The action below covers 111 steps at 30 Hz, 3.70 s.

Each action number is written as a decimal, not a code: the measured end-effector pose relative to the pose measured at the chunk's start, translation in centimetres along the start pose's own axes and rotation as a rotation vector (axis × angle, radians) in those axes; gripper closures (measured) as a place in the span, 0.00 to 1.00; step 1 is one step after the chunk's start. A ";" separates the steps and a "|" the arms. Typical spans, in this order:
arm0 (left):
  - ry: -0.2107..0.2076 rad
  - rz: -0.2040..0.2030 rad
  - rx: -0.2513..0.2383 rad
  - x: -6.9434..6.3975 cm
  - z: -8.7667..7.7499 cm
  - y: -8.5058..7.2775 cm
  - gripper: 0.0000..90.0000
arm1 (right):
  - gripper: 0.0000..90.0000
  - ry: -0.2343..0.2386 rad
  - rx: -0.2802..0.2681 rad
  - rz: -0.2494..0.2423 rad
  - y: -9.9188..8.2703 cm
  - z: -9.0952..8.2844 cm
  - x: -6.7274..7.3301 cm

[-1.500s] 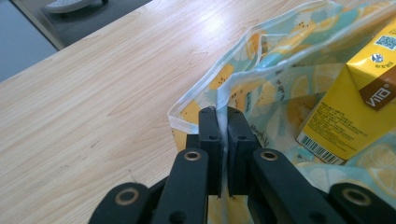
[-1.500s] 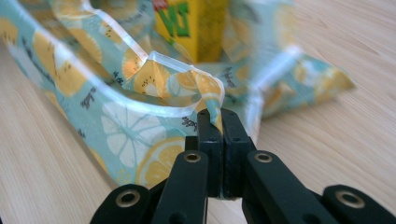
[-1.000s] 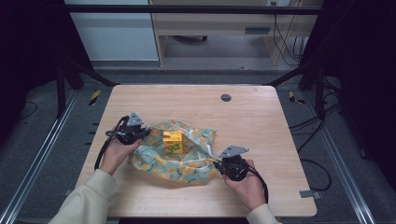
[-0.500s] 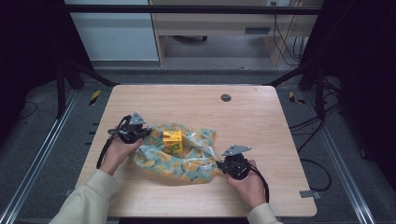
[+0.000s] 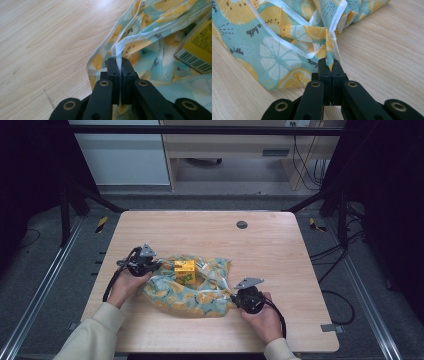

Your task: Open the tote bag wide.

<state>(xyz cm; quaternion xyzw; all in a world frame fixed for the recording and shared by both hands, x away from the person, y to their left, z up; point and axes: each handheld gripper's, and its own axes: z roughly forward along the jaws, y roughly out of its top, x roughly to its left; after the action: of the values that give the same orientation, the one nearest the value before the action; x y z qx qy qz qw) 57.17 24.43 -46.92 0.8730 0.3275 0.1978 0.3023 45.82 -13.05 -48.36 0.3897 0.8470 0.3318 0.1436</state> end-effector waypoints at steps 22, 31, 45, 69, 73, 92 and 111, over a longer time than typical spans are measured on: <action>-0.009 -0.002 0.031 0.0 0.4 -0.9 0.99 | 1.00 -0.008 0.057 -0.057 -0.2 0.3 0.6; 0.006 0.016 0.047 -0.1 0.8 -1.1 0.98 | 1.00 -0.032 0.065 -0.064 -0.2 0.4 0.6; 0.007 0.014 0.056 0.0 1.0 -1.3 0.98 | 1.00 -0.030 0.072 -0.053 -0.2 0.5 0.4; 0.111 -0.106 -0.209 -1.1 -4.9 0.0 0.32 | 0.28 -0.045 -0.168 -0.046 2.5 -2.5 1.2; 0.091 -0.105 -0.227 -1.7 -5.7 0.7 0.27 | 0.23 -0.043 -0.194 -0.039 3.1 -2.7 1.6; 0.100 -0.159 -0.237 -2.2 -9.6 -0.3 0.11 | 0.10 -0.162 -0.304 0.070 3.5 -5.5 -2.4; 0.165 -0.270 -0.199 3.3 -9.9 -5.1 0.08 | 0.07 -0.309 -0.262 0.235 0.1 -6.7 -8.4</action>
<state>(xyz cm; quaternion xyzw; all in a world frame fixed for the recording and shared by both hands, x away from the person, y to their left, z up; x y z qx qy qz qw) 51.82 33.69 -42.46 0.7677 0.4442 0.2581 0.3832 48.01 -22.41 -43.45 0.5098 0.7135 0.3897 0.2814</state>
